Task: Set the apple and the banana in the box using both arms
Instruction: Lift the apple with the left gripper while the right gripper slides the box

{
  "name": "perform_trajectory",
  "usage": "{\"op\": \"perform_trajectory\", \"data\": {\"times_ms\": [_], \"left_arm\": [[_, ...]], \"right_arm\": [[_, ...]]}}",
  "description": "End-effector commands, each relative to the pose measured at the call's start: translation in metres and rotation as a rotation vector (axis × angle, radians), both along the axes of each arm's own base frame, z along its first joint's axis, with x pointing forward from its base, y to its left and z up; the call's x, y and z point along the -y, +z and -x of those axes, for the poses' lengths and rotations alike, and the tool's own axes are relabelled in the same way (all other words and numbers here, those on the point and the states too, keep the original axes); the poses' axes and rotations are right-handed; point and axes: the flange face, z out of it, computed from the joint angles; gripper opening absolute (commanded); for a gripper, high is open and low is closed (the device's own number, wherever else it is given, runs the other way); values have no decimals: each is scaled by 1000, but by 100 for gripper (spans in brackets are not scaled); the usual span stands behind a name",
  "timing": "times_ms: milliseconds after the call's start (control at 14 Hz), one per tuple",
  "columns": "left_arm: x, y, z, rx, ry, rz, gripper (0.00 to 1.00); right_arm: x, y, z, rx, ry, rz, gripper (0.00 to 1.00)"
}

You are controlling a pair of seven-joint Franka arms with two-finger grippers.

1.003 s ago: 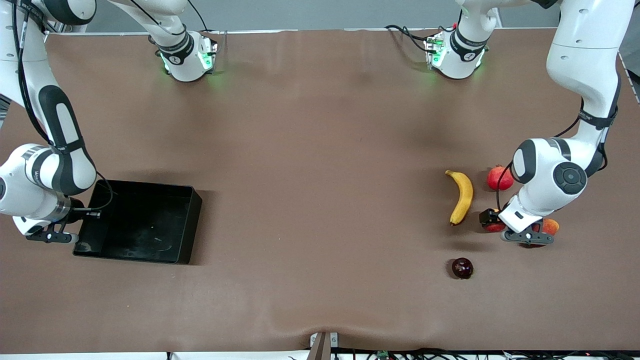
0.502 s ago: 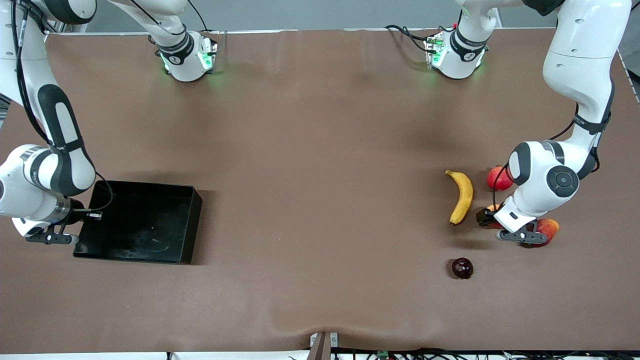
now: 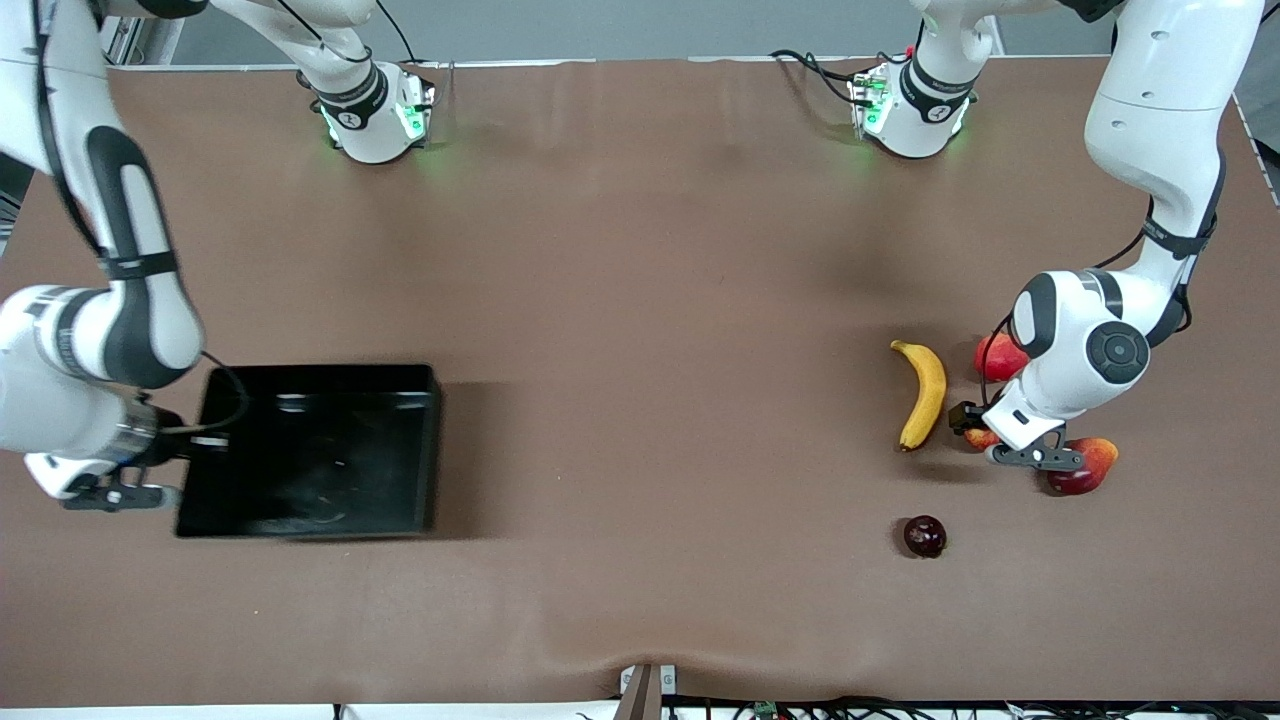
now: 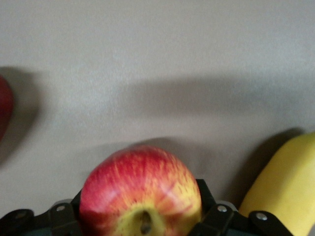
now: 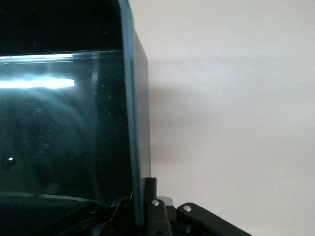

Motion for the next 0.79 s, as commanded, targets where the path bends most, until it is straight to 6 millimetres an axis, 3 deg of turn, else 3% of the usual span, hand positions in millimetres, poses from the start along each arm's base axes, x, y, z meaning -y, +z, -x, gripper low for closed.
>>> {"op": "perform_trajectory", "data": {"times_ms": [0,358,717], "left_arm": [[-9,11,11,5,-22,4,53],[-10,36,2,48,-127,-5,0],[-1,99,-9,-3,-150,-14,0]], "right_arm": [[-97,14,3,3,-15,-13,0],[-246,8,30,-29,-52,-126,0],[-350,-10,63,-3,-77,-142,0]]}}
